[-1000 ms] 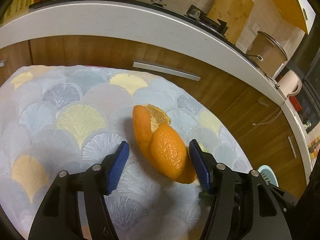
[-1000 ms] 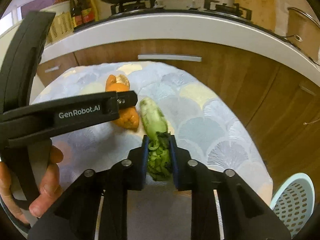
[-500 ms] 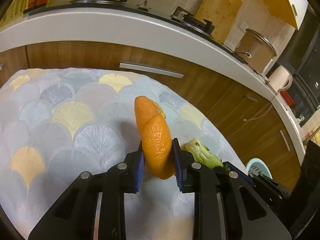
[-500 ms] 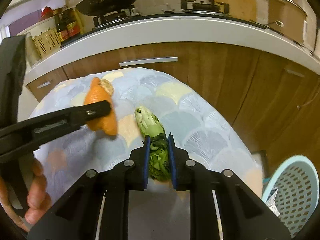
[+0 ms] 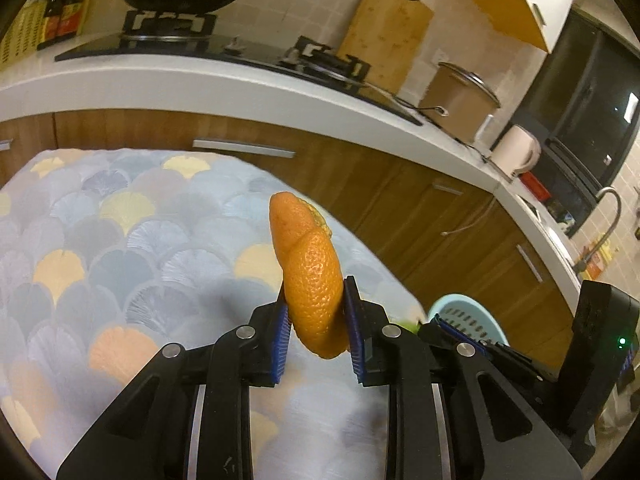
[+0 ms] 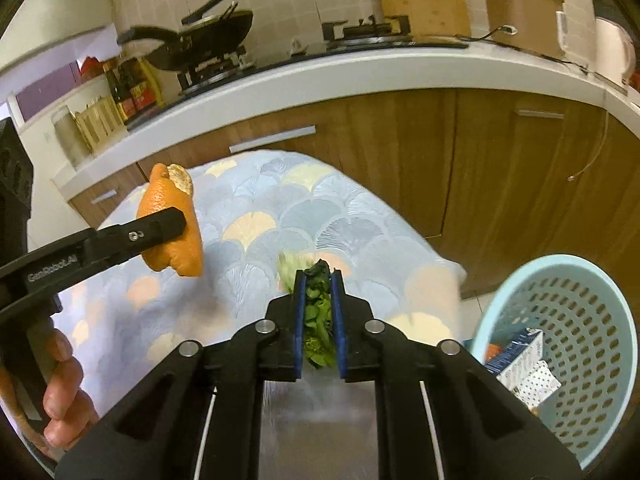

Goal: Collect trash
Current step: 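Grasp the orange peel with left tool while right tool grasps bok choy, then carry orange peel and bok choy over the basket and open both tools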

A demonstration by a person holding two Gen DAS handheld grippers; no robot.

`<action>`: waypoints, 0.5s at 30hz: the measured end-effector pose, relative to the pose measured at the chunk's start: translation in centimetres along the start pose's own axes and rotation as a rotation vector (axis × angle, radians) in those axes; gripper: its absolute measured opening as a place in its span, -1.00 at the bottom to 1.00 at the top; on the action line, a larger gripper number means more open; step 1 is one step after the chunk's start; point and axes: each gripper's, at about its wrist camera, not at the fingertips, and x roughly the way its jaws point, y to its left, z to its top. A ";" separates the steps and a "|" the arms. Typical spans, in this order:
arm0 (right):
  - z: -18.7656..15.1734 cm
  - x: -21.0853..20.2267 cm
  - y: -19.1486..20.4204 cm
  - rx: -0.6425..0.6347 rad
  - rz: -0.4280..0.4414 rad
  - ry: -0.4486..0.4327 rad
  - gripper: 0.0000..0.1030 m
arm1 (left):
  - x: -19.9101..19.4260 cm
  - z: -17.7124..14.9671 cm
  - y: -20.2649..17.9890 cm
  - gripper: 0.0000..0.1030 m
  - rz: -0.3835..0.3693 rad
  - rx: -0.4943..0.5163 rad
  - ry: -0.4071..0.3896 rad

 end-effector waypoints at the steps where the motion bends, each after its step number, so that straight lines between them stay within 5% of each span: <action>1: -0.1 -0.6 -0.2 0.000 0.001 -0.003 -0.85 | -0.1 -0.1 -0.5 -0.55 -0.006 0.007 -0.001; 7: -1.9 -1.2 -1.5 0.024 0.089 0.066 -0.86 | -0.6 -1.0 -3.3 -0.55 -0.023 0.047 0.003; 13: -5.0 -0.6 -0.8 -0.019 0.058 0.116 -0.84 | -0.7 -1.7 -3.4 -0.55 -0.016 0.047 0.016; 15: -5.7 -0.5 -0.9 -0.032 0.052 0.122 -0.60 | -0.8 -1.9 -3.3 -0.55 -0.013 0.047 0.018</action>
